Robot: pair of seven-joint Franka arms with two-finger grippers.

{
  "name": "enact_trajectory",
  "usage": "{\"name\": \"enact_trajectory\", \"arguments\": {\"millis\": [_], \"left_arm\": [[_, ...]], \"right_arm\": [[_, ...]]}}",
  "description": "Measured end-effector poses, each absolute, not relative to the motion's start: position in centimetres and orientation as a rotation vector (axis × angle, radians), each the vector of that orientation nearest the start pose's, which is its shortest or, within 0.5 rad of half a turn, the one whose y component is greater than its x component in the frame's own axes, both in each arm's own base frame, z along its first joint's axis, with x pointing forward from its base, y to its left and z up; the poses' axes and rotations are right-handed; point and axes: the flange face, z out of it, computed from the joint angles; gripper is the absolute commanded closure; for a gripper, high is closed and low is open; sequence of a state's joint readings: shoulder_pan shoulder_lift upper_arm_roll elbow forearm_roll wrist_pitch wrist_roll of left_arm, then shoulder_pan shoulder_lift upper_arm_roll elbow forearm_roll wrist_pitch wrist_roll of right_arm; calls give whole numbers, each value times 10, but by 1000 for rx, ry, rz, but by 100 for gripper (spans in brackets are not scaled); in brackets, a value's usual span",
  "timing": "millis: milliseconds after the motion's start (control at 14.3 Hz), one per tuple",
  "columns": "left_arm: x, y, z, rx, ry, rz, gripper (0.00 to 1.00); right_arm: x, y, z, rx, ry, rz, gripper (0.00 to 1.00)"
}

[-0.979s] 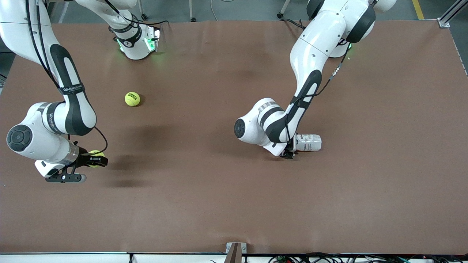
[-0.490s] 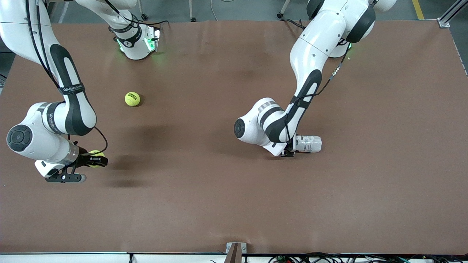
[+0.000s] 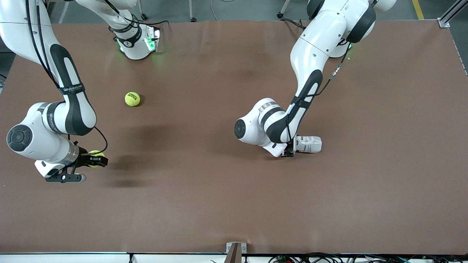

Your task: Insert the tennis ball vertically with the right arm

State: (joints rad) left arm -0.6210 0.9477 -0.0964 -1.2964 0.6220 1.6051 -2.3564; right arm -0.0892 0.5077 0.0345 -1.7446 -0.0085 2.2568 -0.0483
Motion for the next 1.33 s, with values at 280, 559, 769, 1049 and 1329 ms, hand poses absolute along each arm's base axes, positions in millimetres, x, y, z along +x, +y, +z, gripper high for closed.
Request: {"name": "enact_trajectory", "arguments": {"millis": [280,559,769,1049,1329], "left_arm": [[557,-389,154,-1857,-1601,-608,35],[564,-405,213,-1954,-1652,-482,34],[566,-414,282,-2039,-1717,-395,34],[565,-425,345,-2188,-1812,-180,34],[574,-447,375,-2376,-1962,-7,34]], "right_arm": [[663,-37,285,-3131,5,-8,62],[663,-37,284,-3131,5,-9,62],[663,-37,284,-3131,5,-9,62],[664,-36,285,-3131,3,-10,62],[665,-35,287,-3131,1,-18,62]]}}
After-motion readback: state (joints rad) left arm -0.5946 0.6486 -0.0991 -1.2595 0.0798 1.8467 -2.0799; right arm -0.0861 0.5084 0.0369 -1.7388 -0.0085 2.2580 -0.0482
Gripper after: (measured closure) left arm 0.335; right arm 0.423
